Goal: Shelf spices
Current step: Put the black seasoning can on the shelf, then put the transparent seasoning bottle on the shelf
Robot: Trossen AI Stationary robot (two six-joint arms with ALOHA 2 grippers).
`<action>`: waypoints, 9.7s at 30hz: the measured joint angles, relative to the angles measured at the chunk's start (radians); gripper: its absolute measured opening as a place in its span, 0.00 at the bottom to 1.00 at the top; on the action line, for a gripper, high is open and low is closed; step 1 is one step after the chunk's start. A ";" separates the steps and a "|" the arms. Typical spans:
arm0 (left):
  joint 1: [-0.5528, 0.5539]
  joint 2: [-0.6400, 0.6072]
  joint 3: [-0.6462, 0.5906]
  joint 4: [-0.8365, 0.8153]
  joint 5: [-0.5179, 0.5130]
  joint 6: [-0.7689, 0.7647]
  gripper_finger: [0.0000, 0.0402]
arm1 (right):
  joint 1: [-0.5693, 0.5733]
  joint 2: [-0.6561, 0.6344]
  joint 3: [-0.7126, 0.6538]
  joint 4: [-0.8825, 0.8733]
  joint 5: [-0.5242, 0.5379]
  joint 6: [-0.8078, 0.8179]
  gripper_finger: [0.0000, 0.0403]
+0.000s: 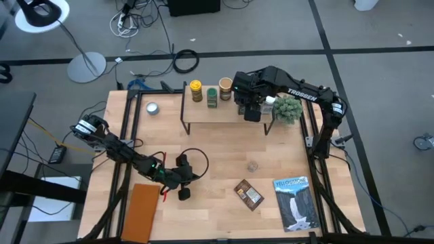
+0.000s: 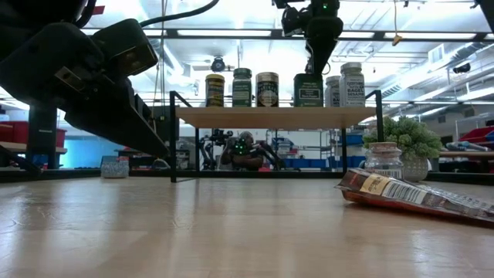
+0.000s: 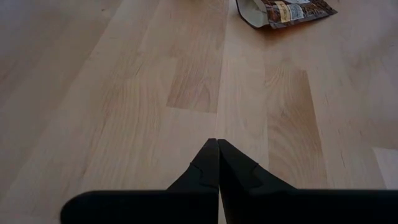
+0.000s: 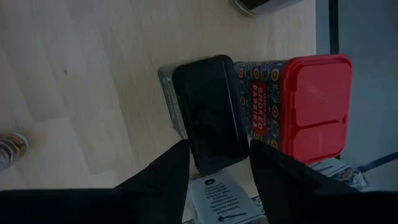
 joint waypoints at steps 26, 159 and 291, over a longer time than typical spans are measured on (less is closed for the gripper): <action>0.000 0.000 0.000 0.001 0.000 0.000 0.01 | 0.000 0.000 0.000 -0.004 0.000 -0.005 0.40; -0.003 0.000 0.000 0.035 0.034 -0.029 0.01 | 0.807 -0.261 -1.273 1.106 0.247 1.405 0.00; -0.003 0.000 0.000 0.037 0.046 -0.083 0.01 | 0.408 -0.279 -0.834 0.449 -0.109 1.781 0.76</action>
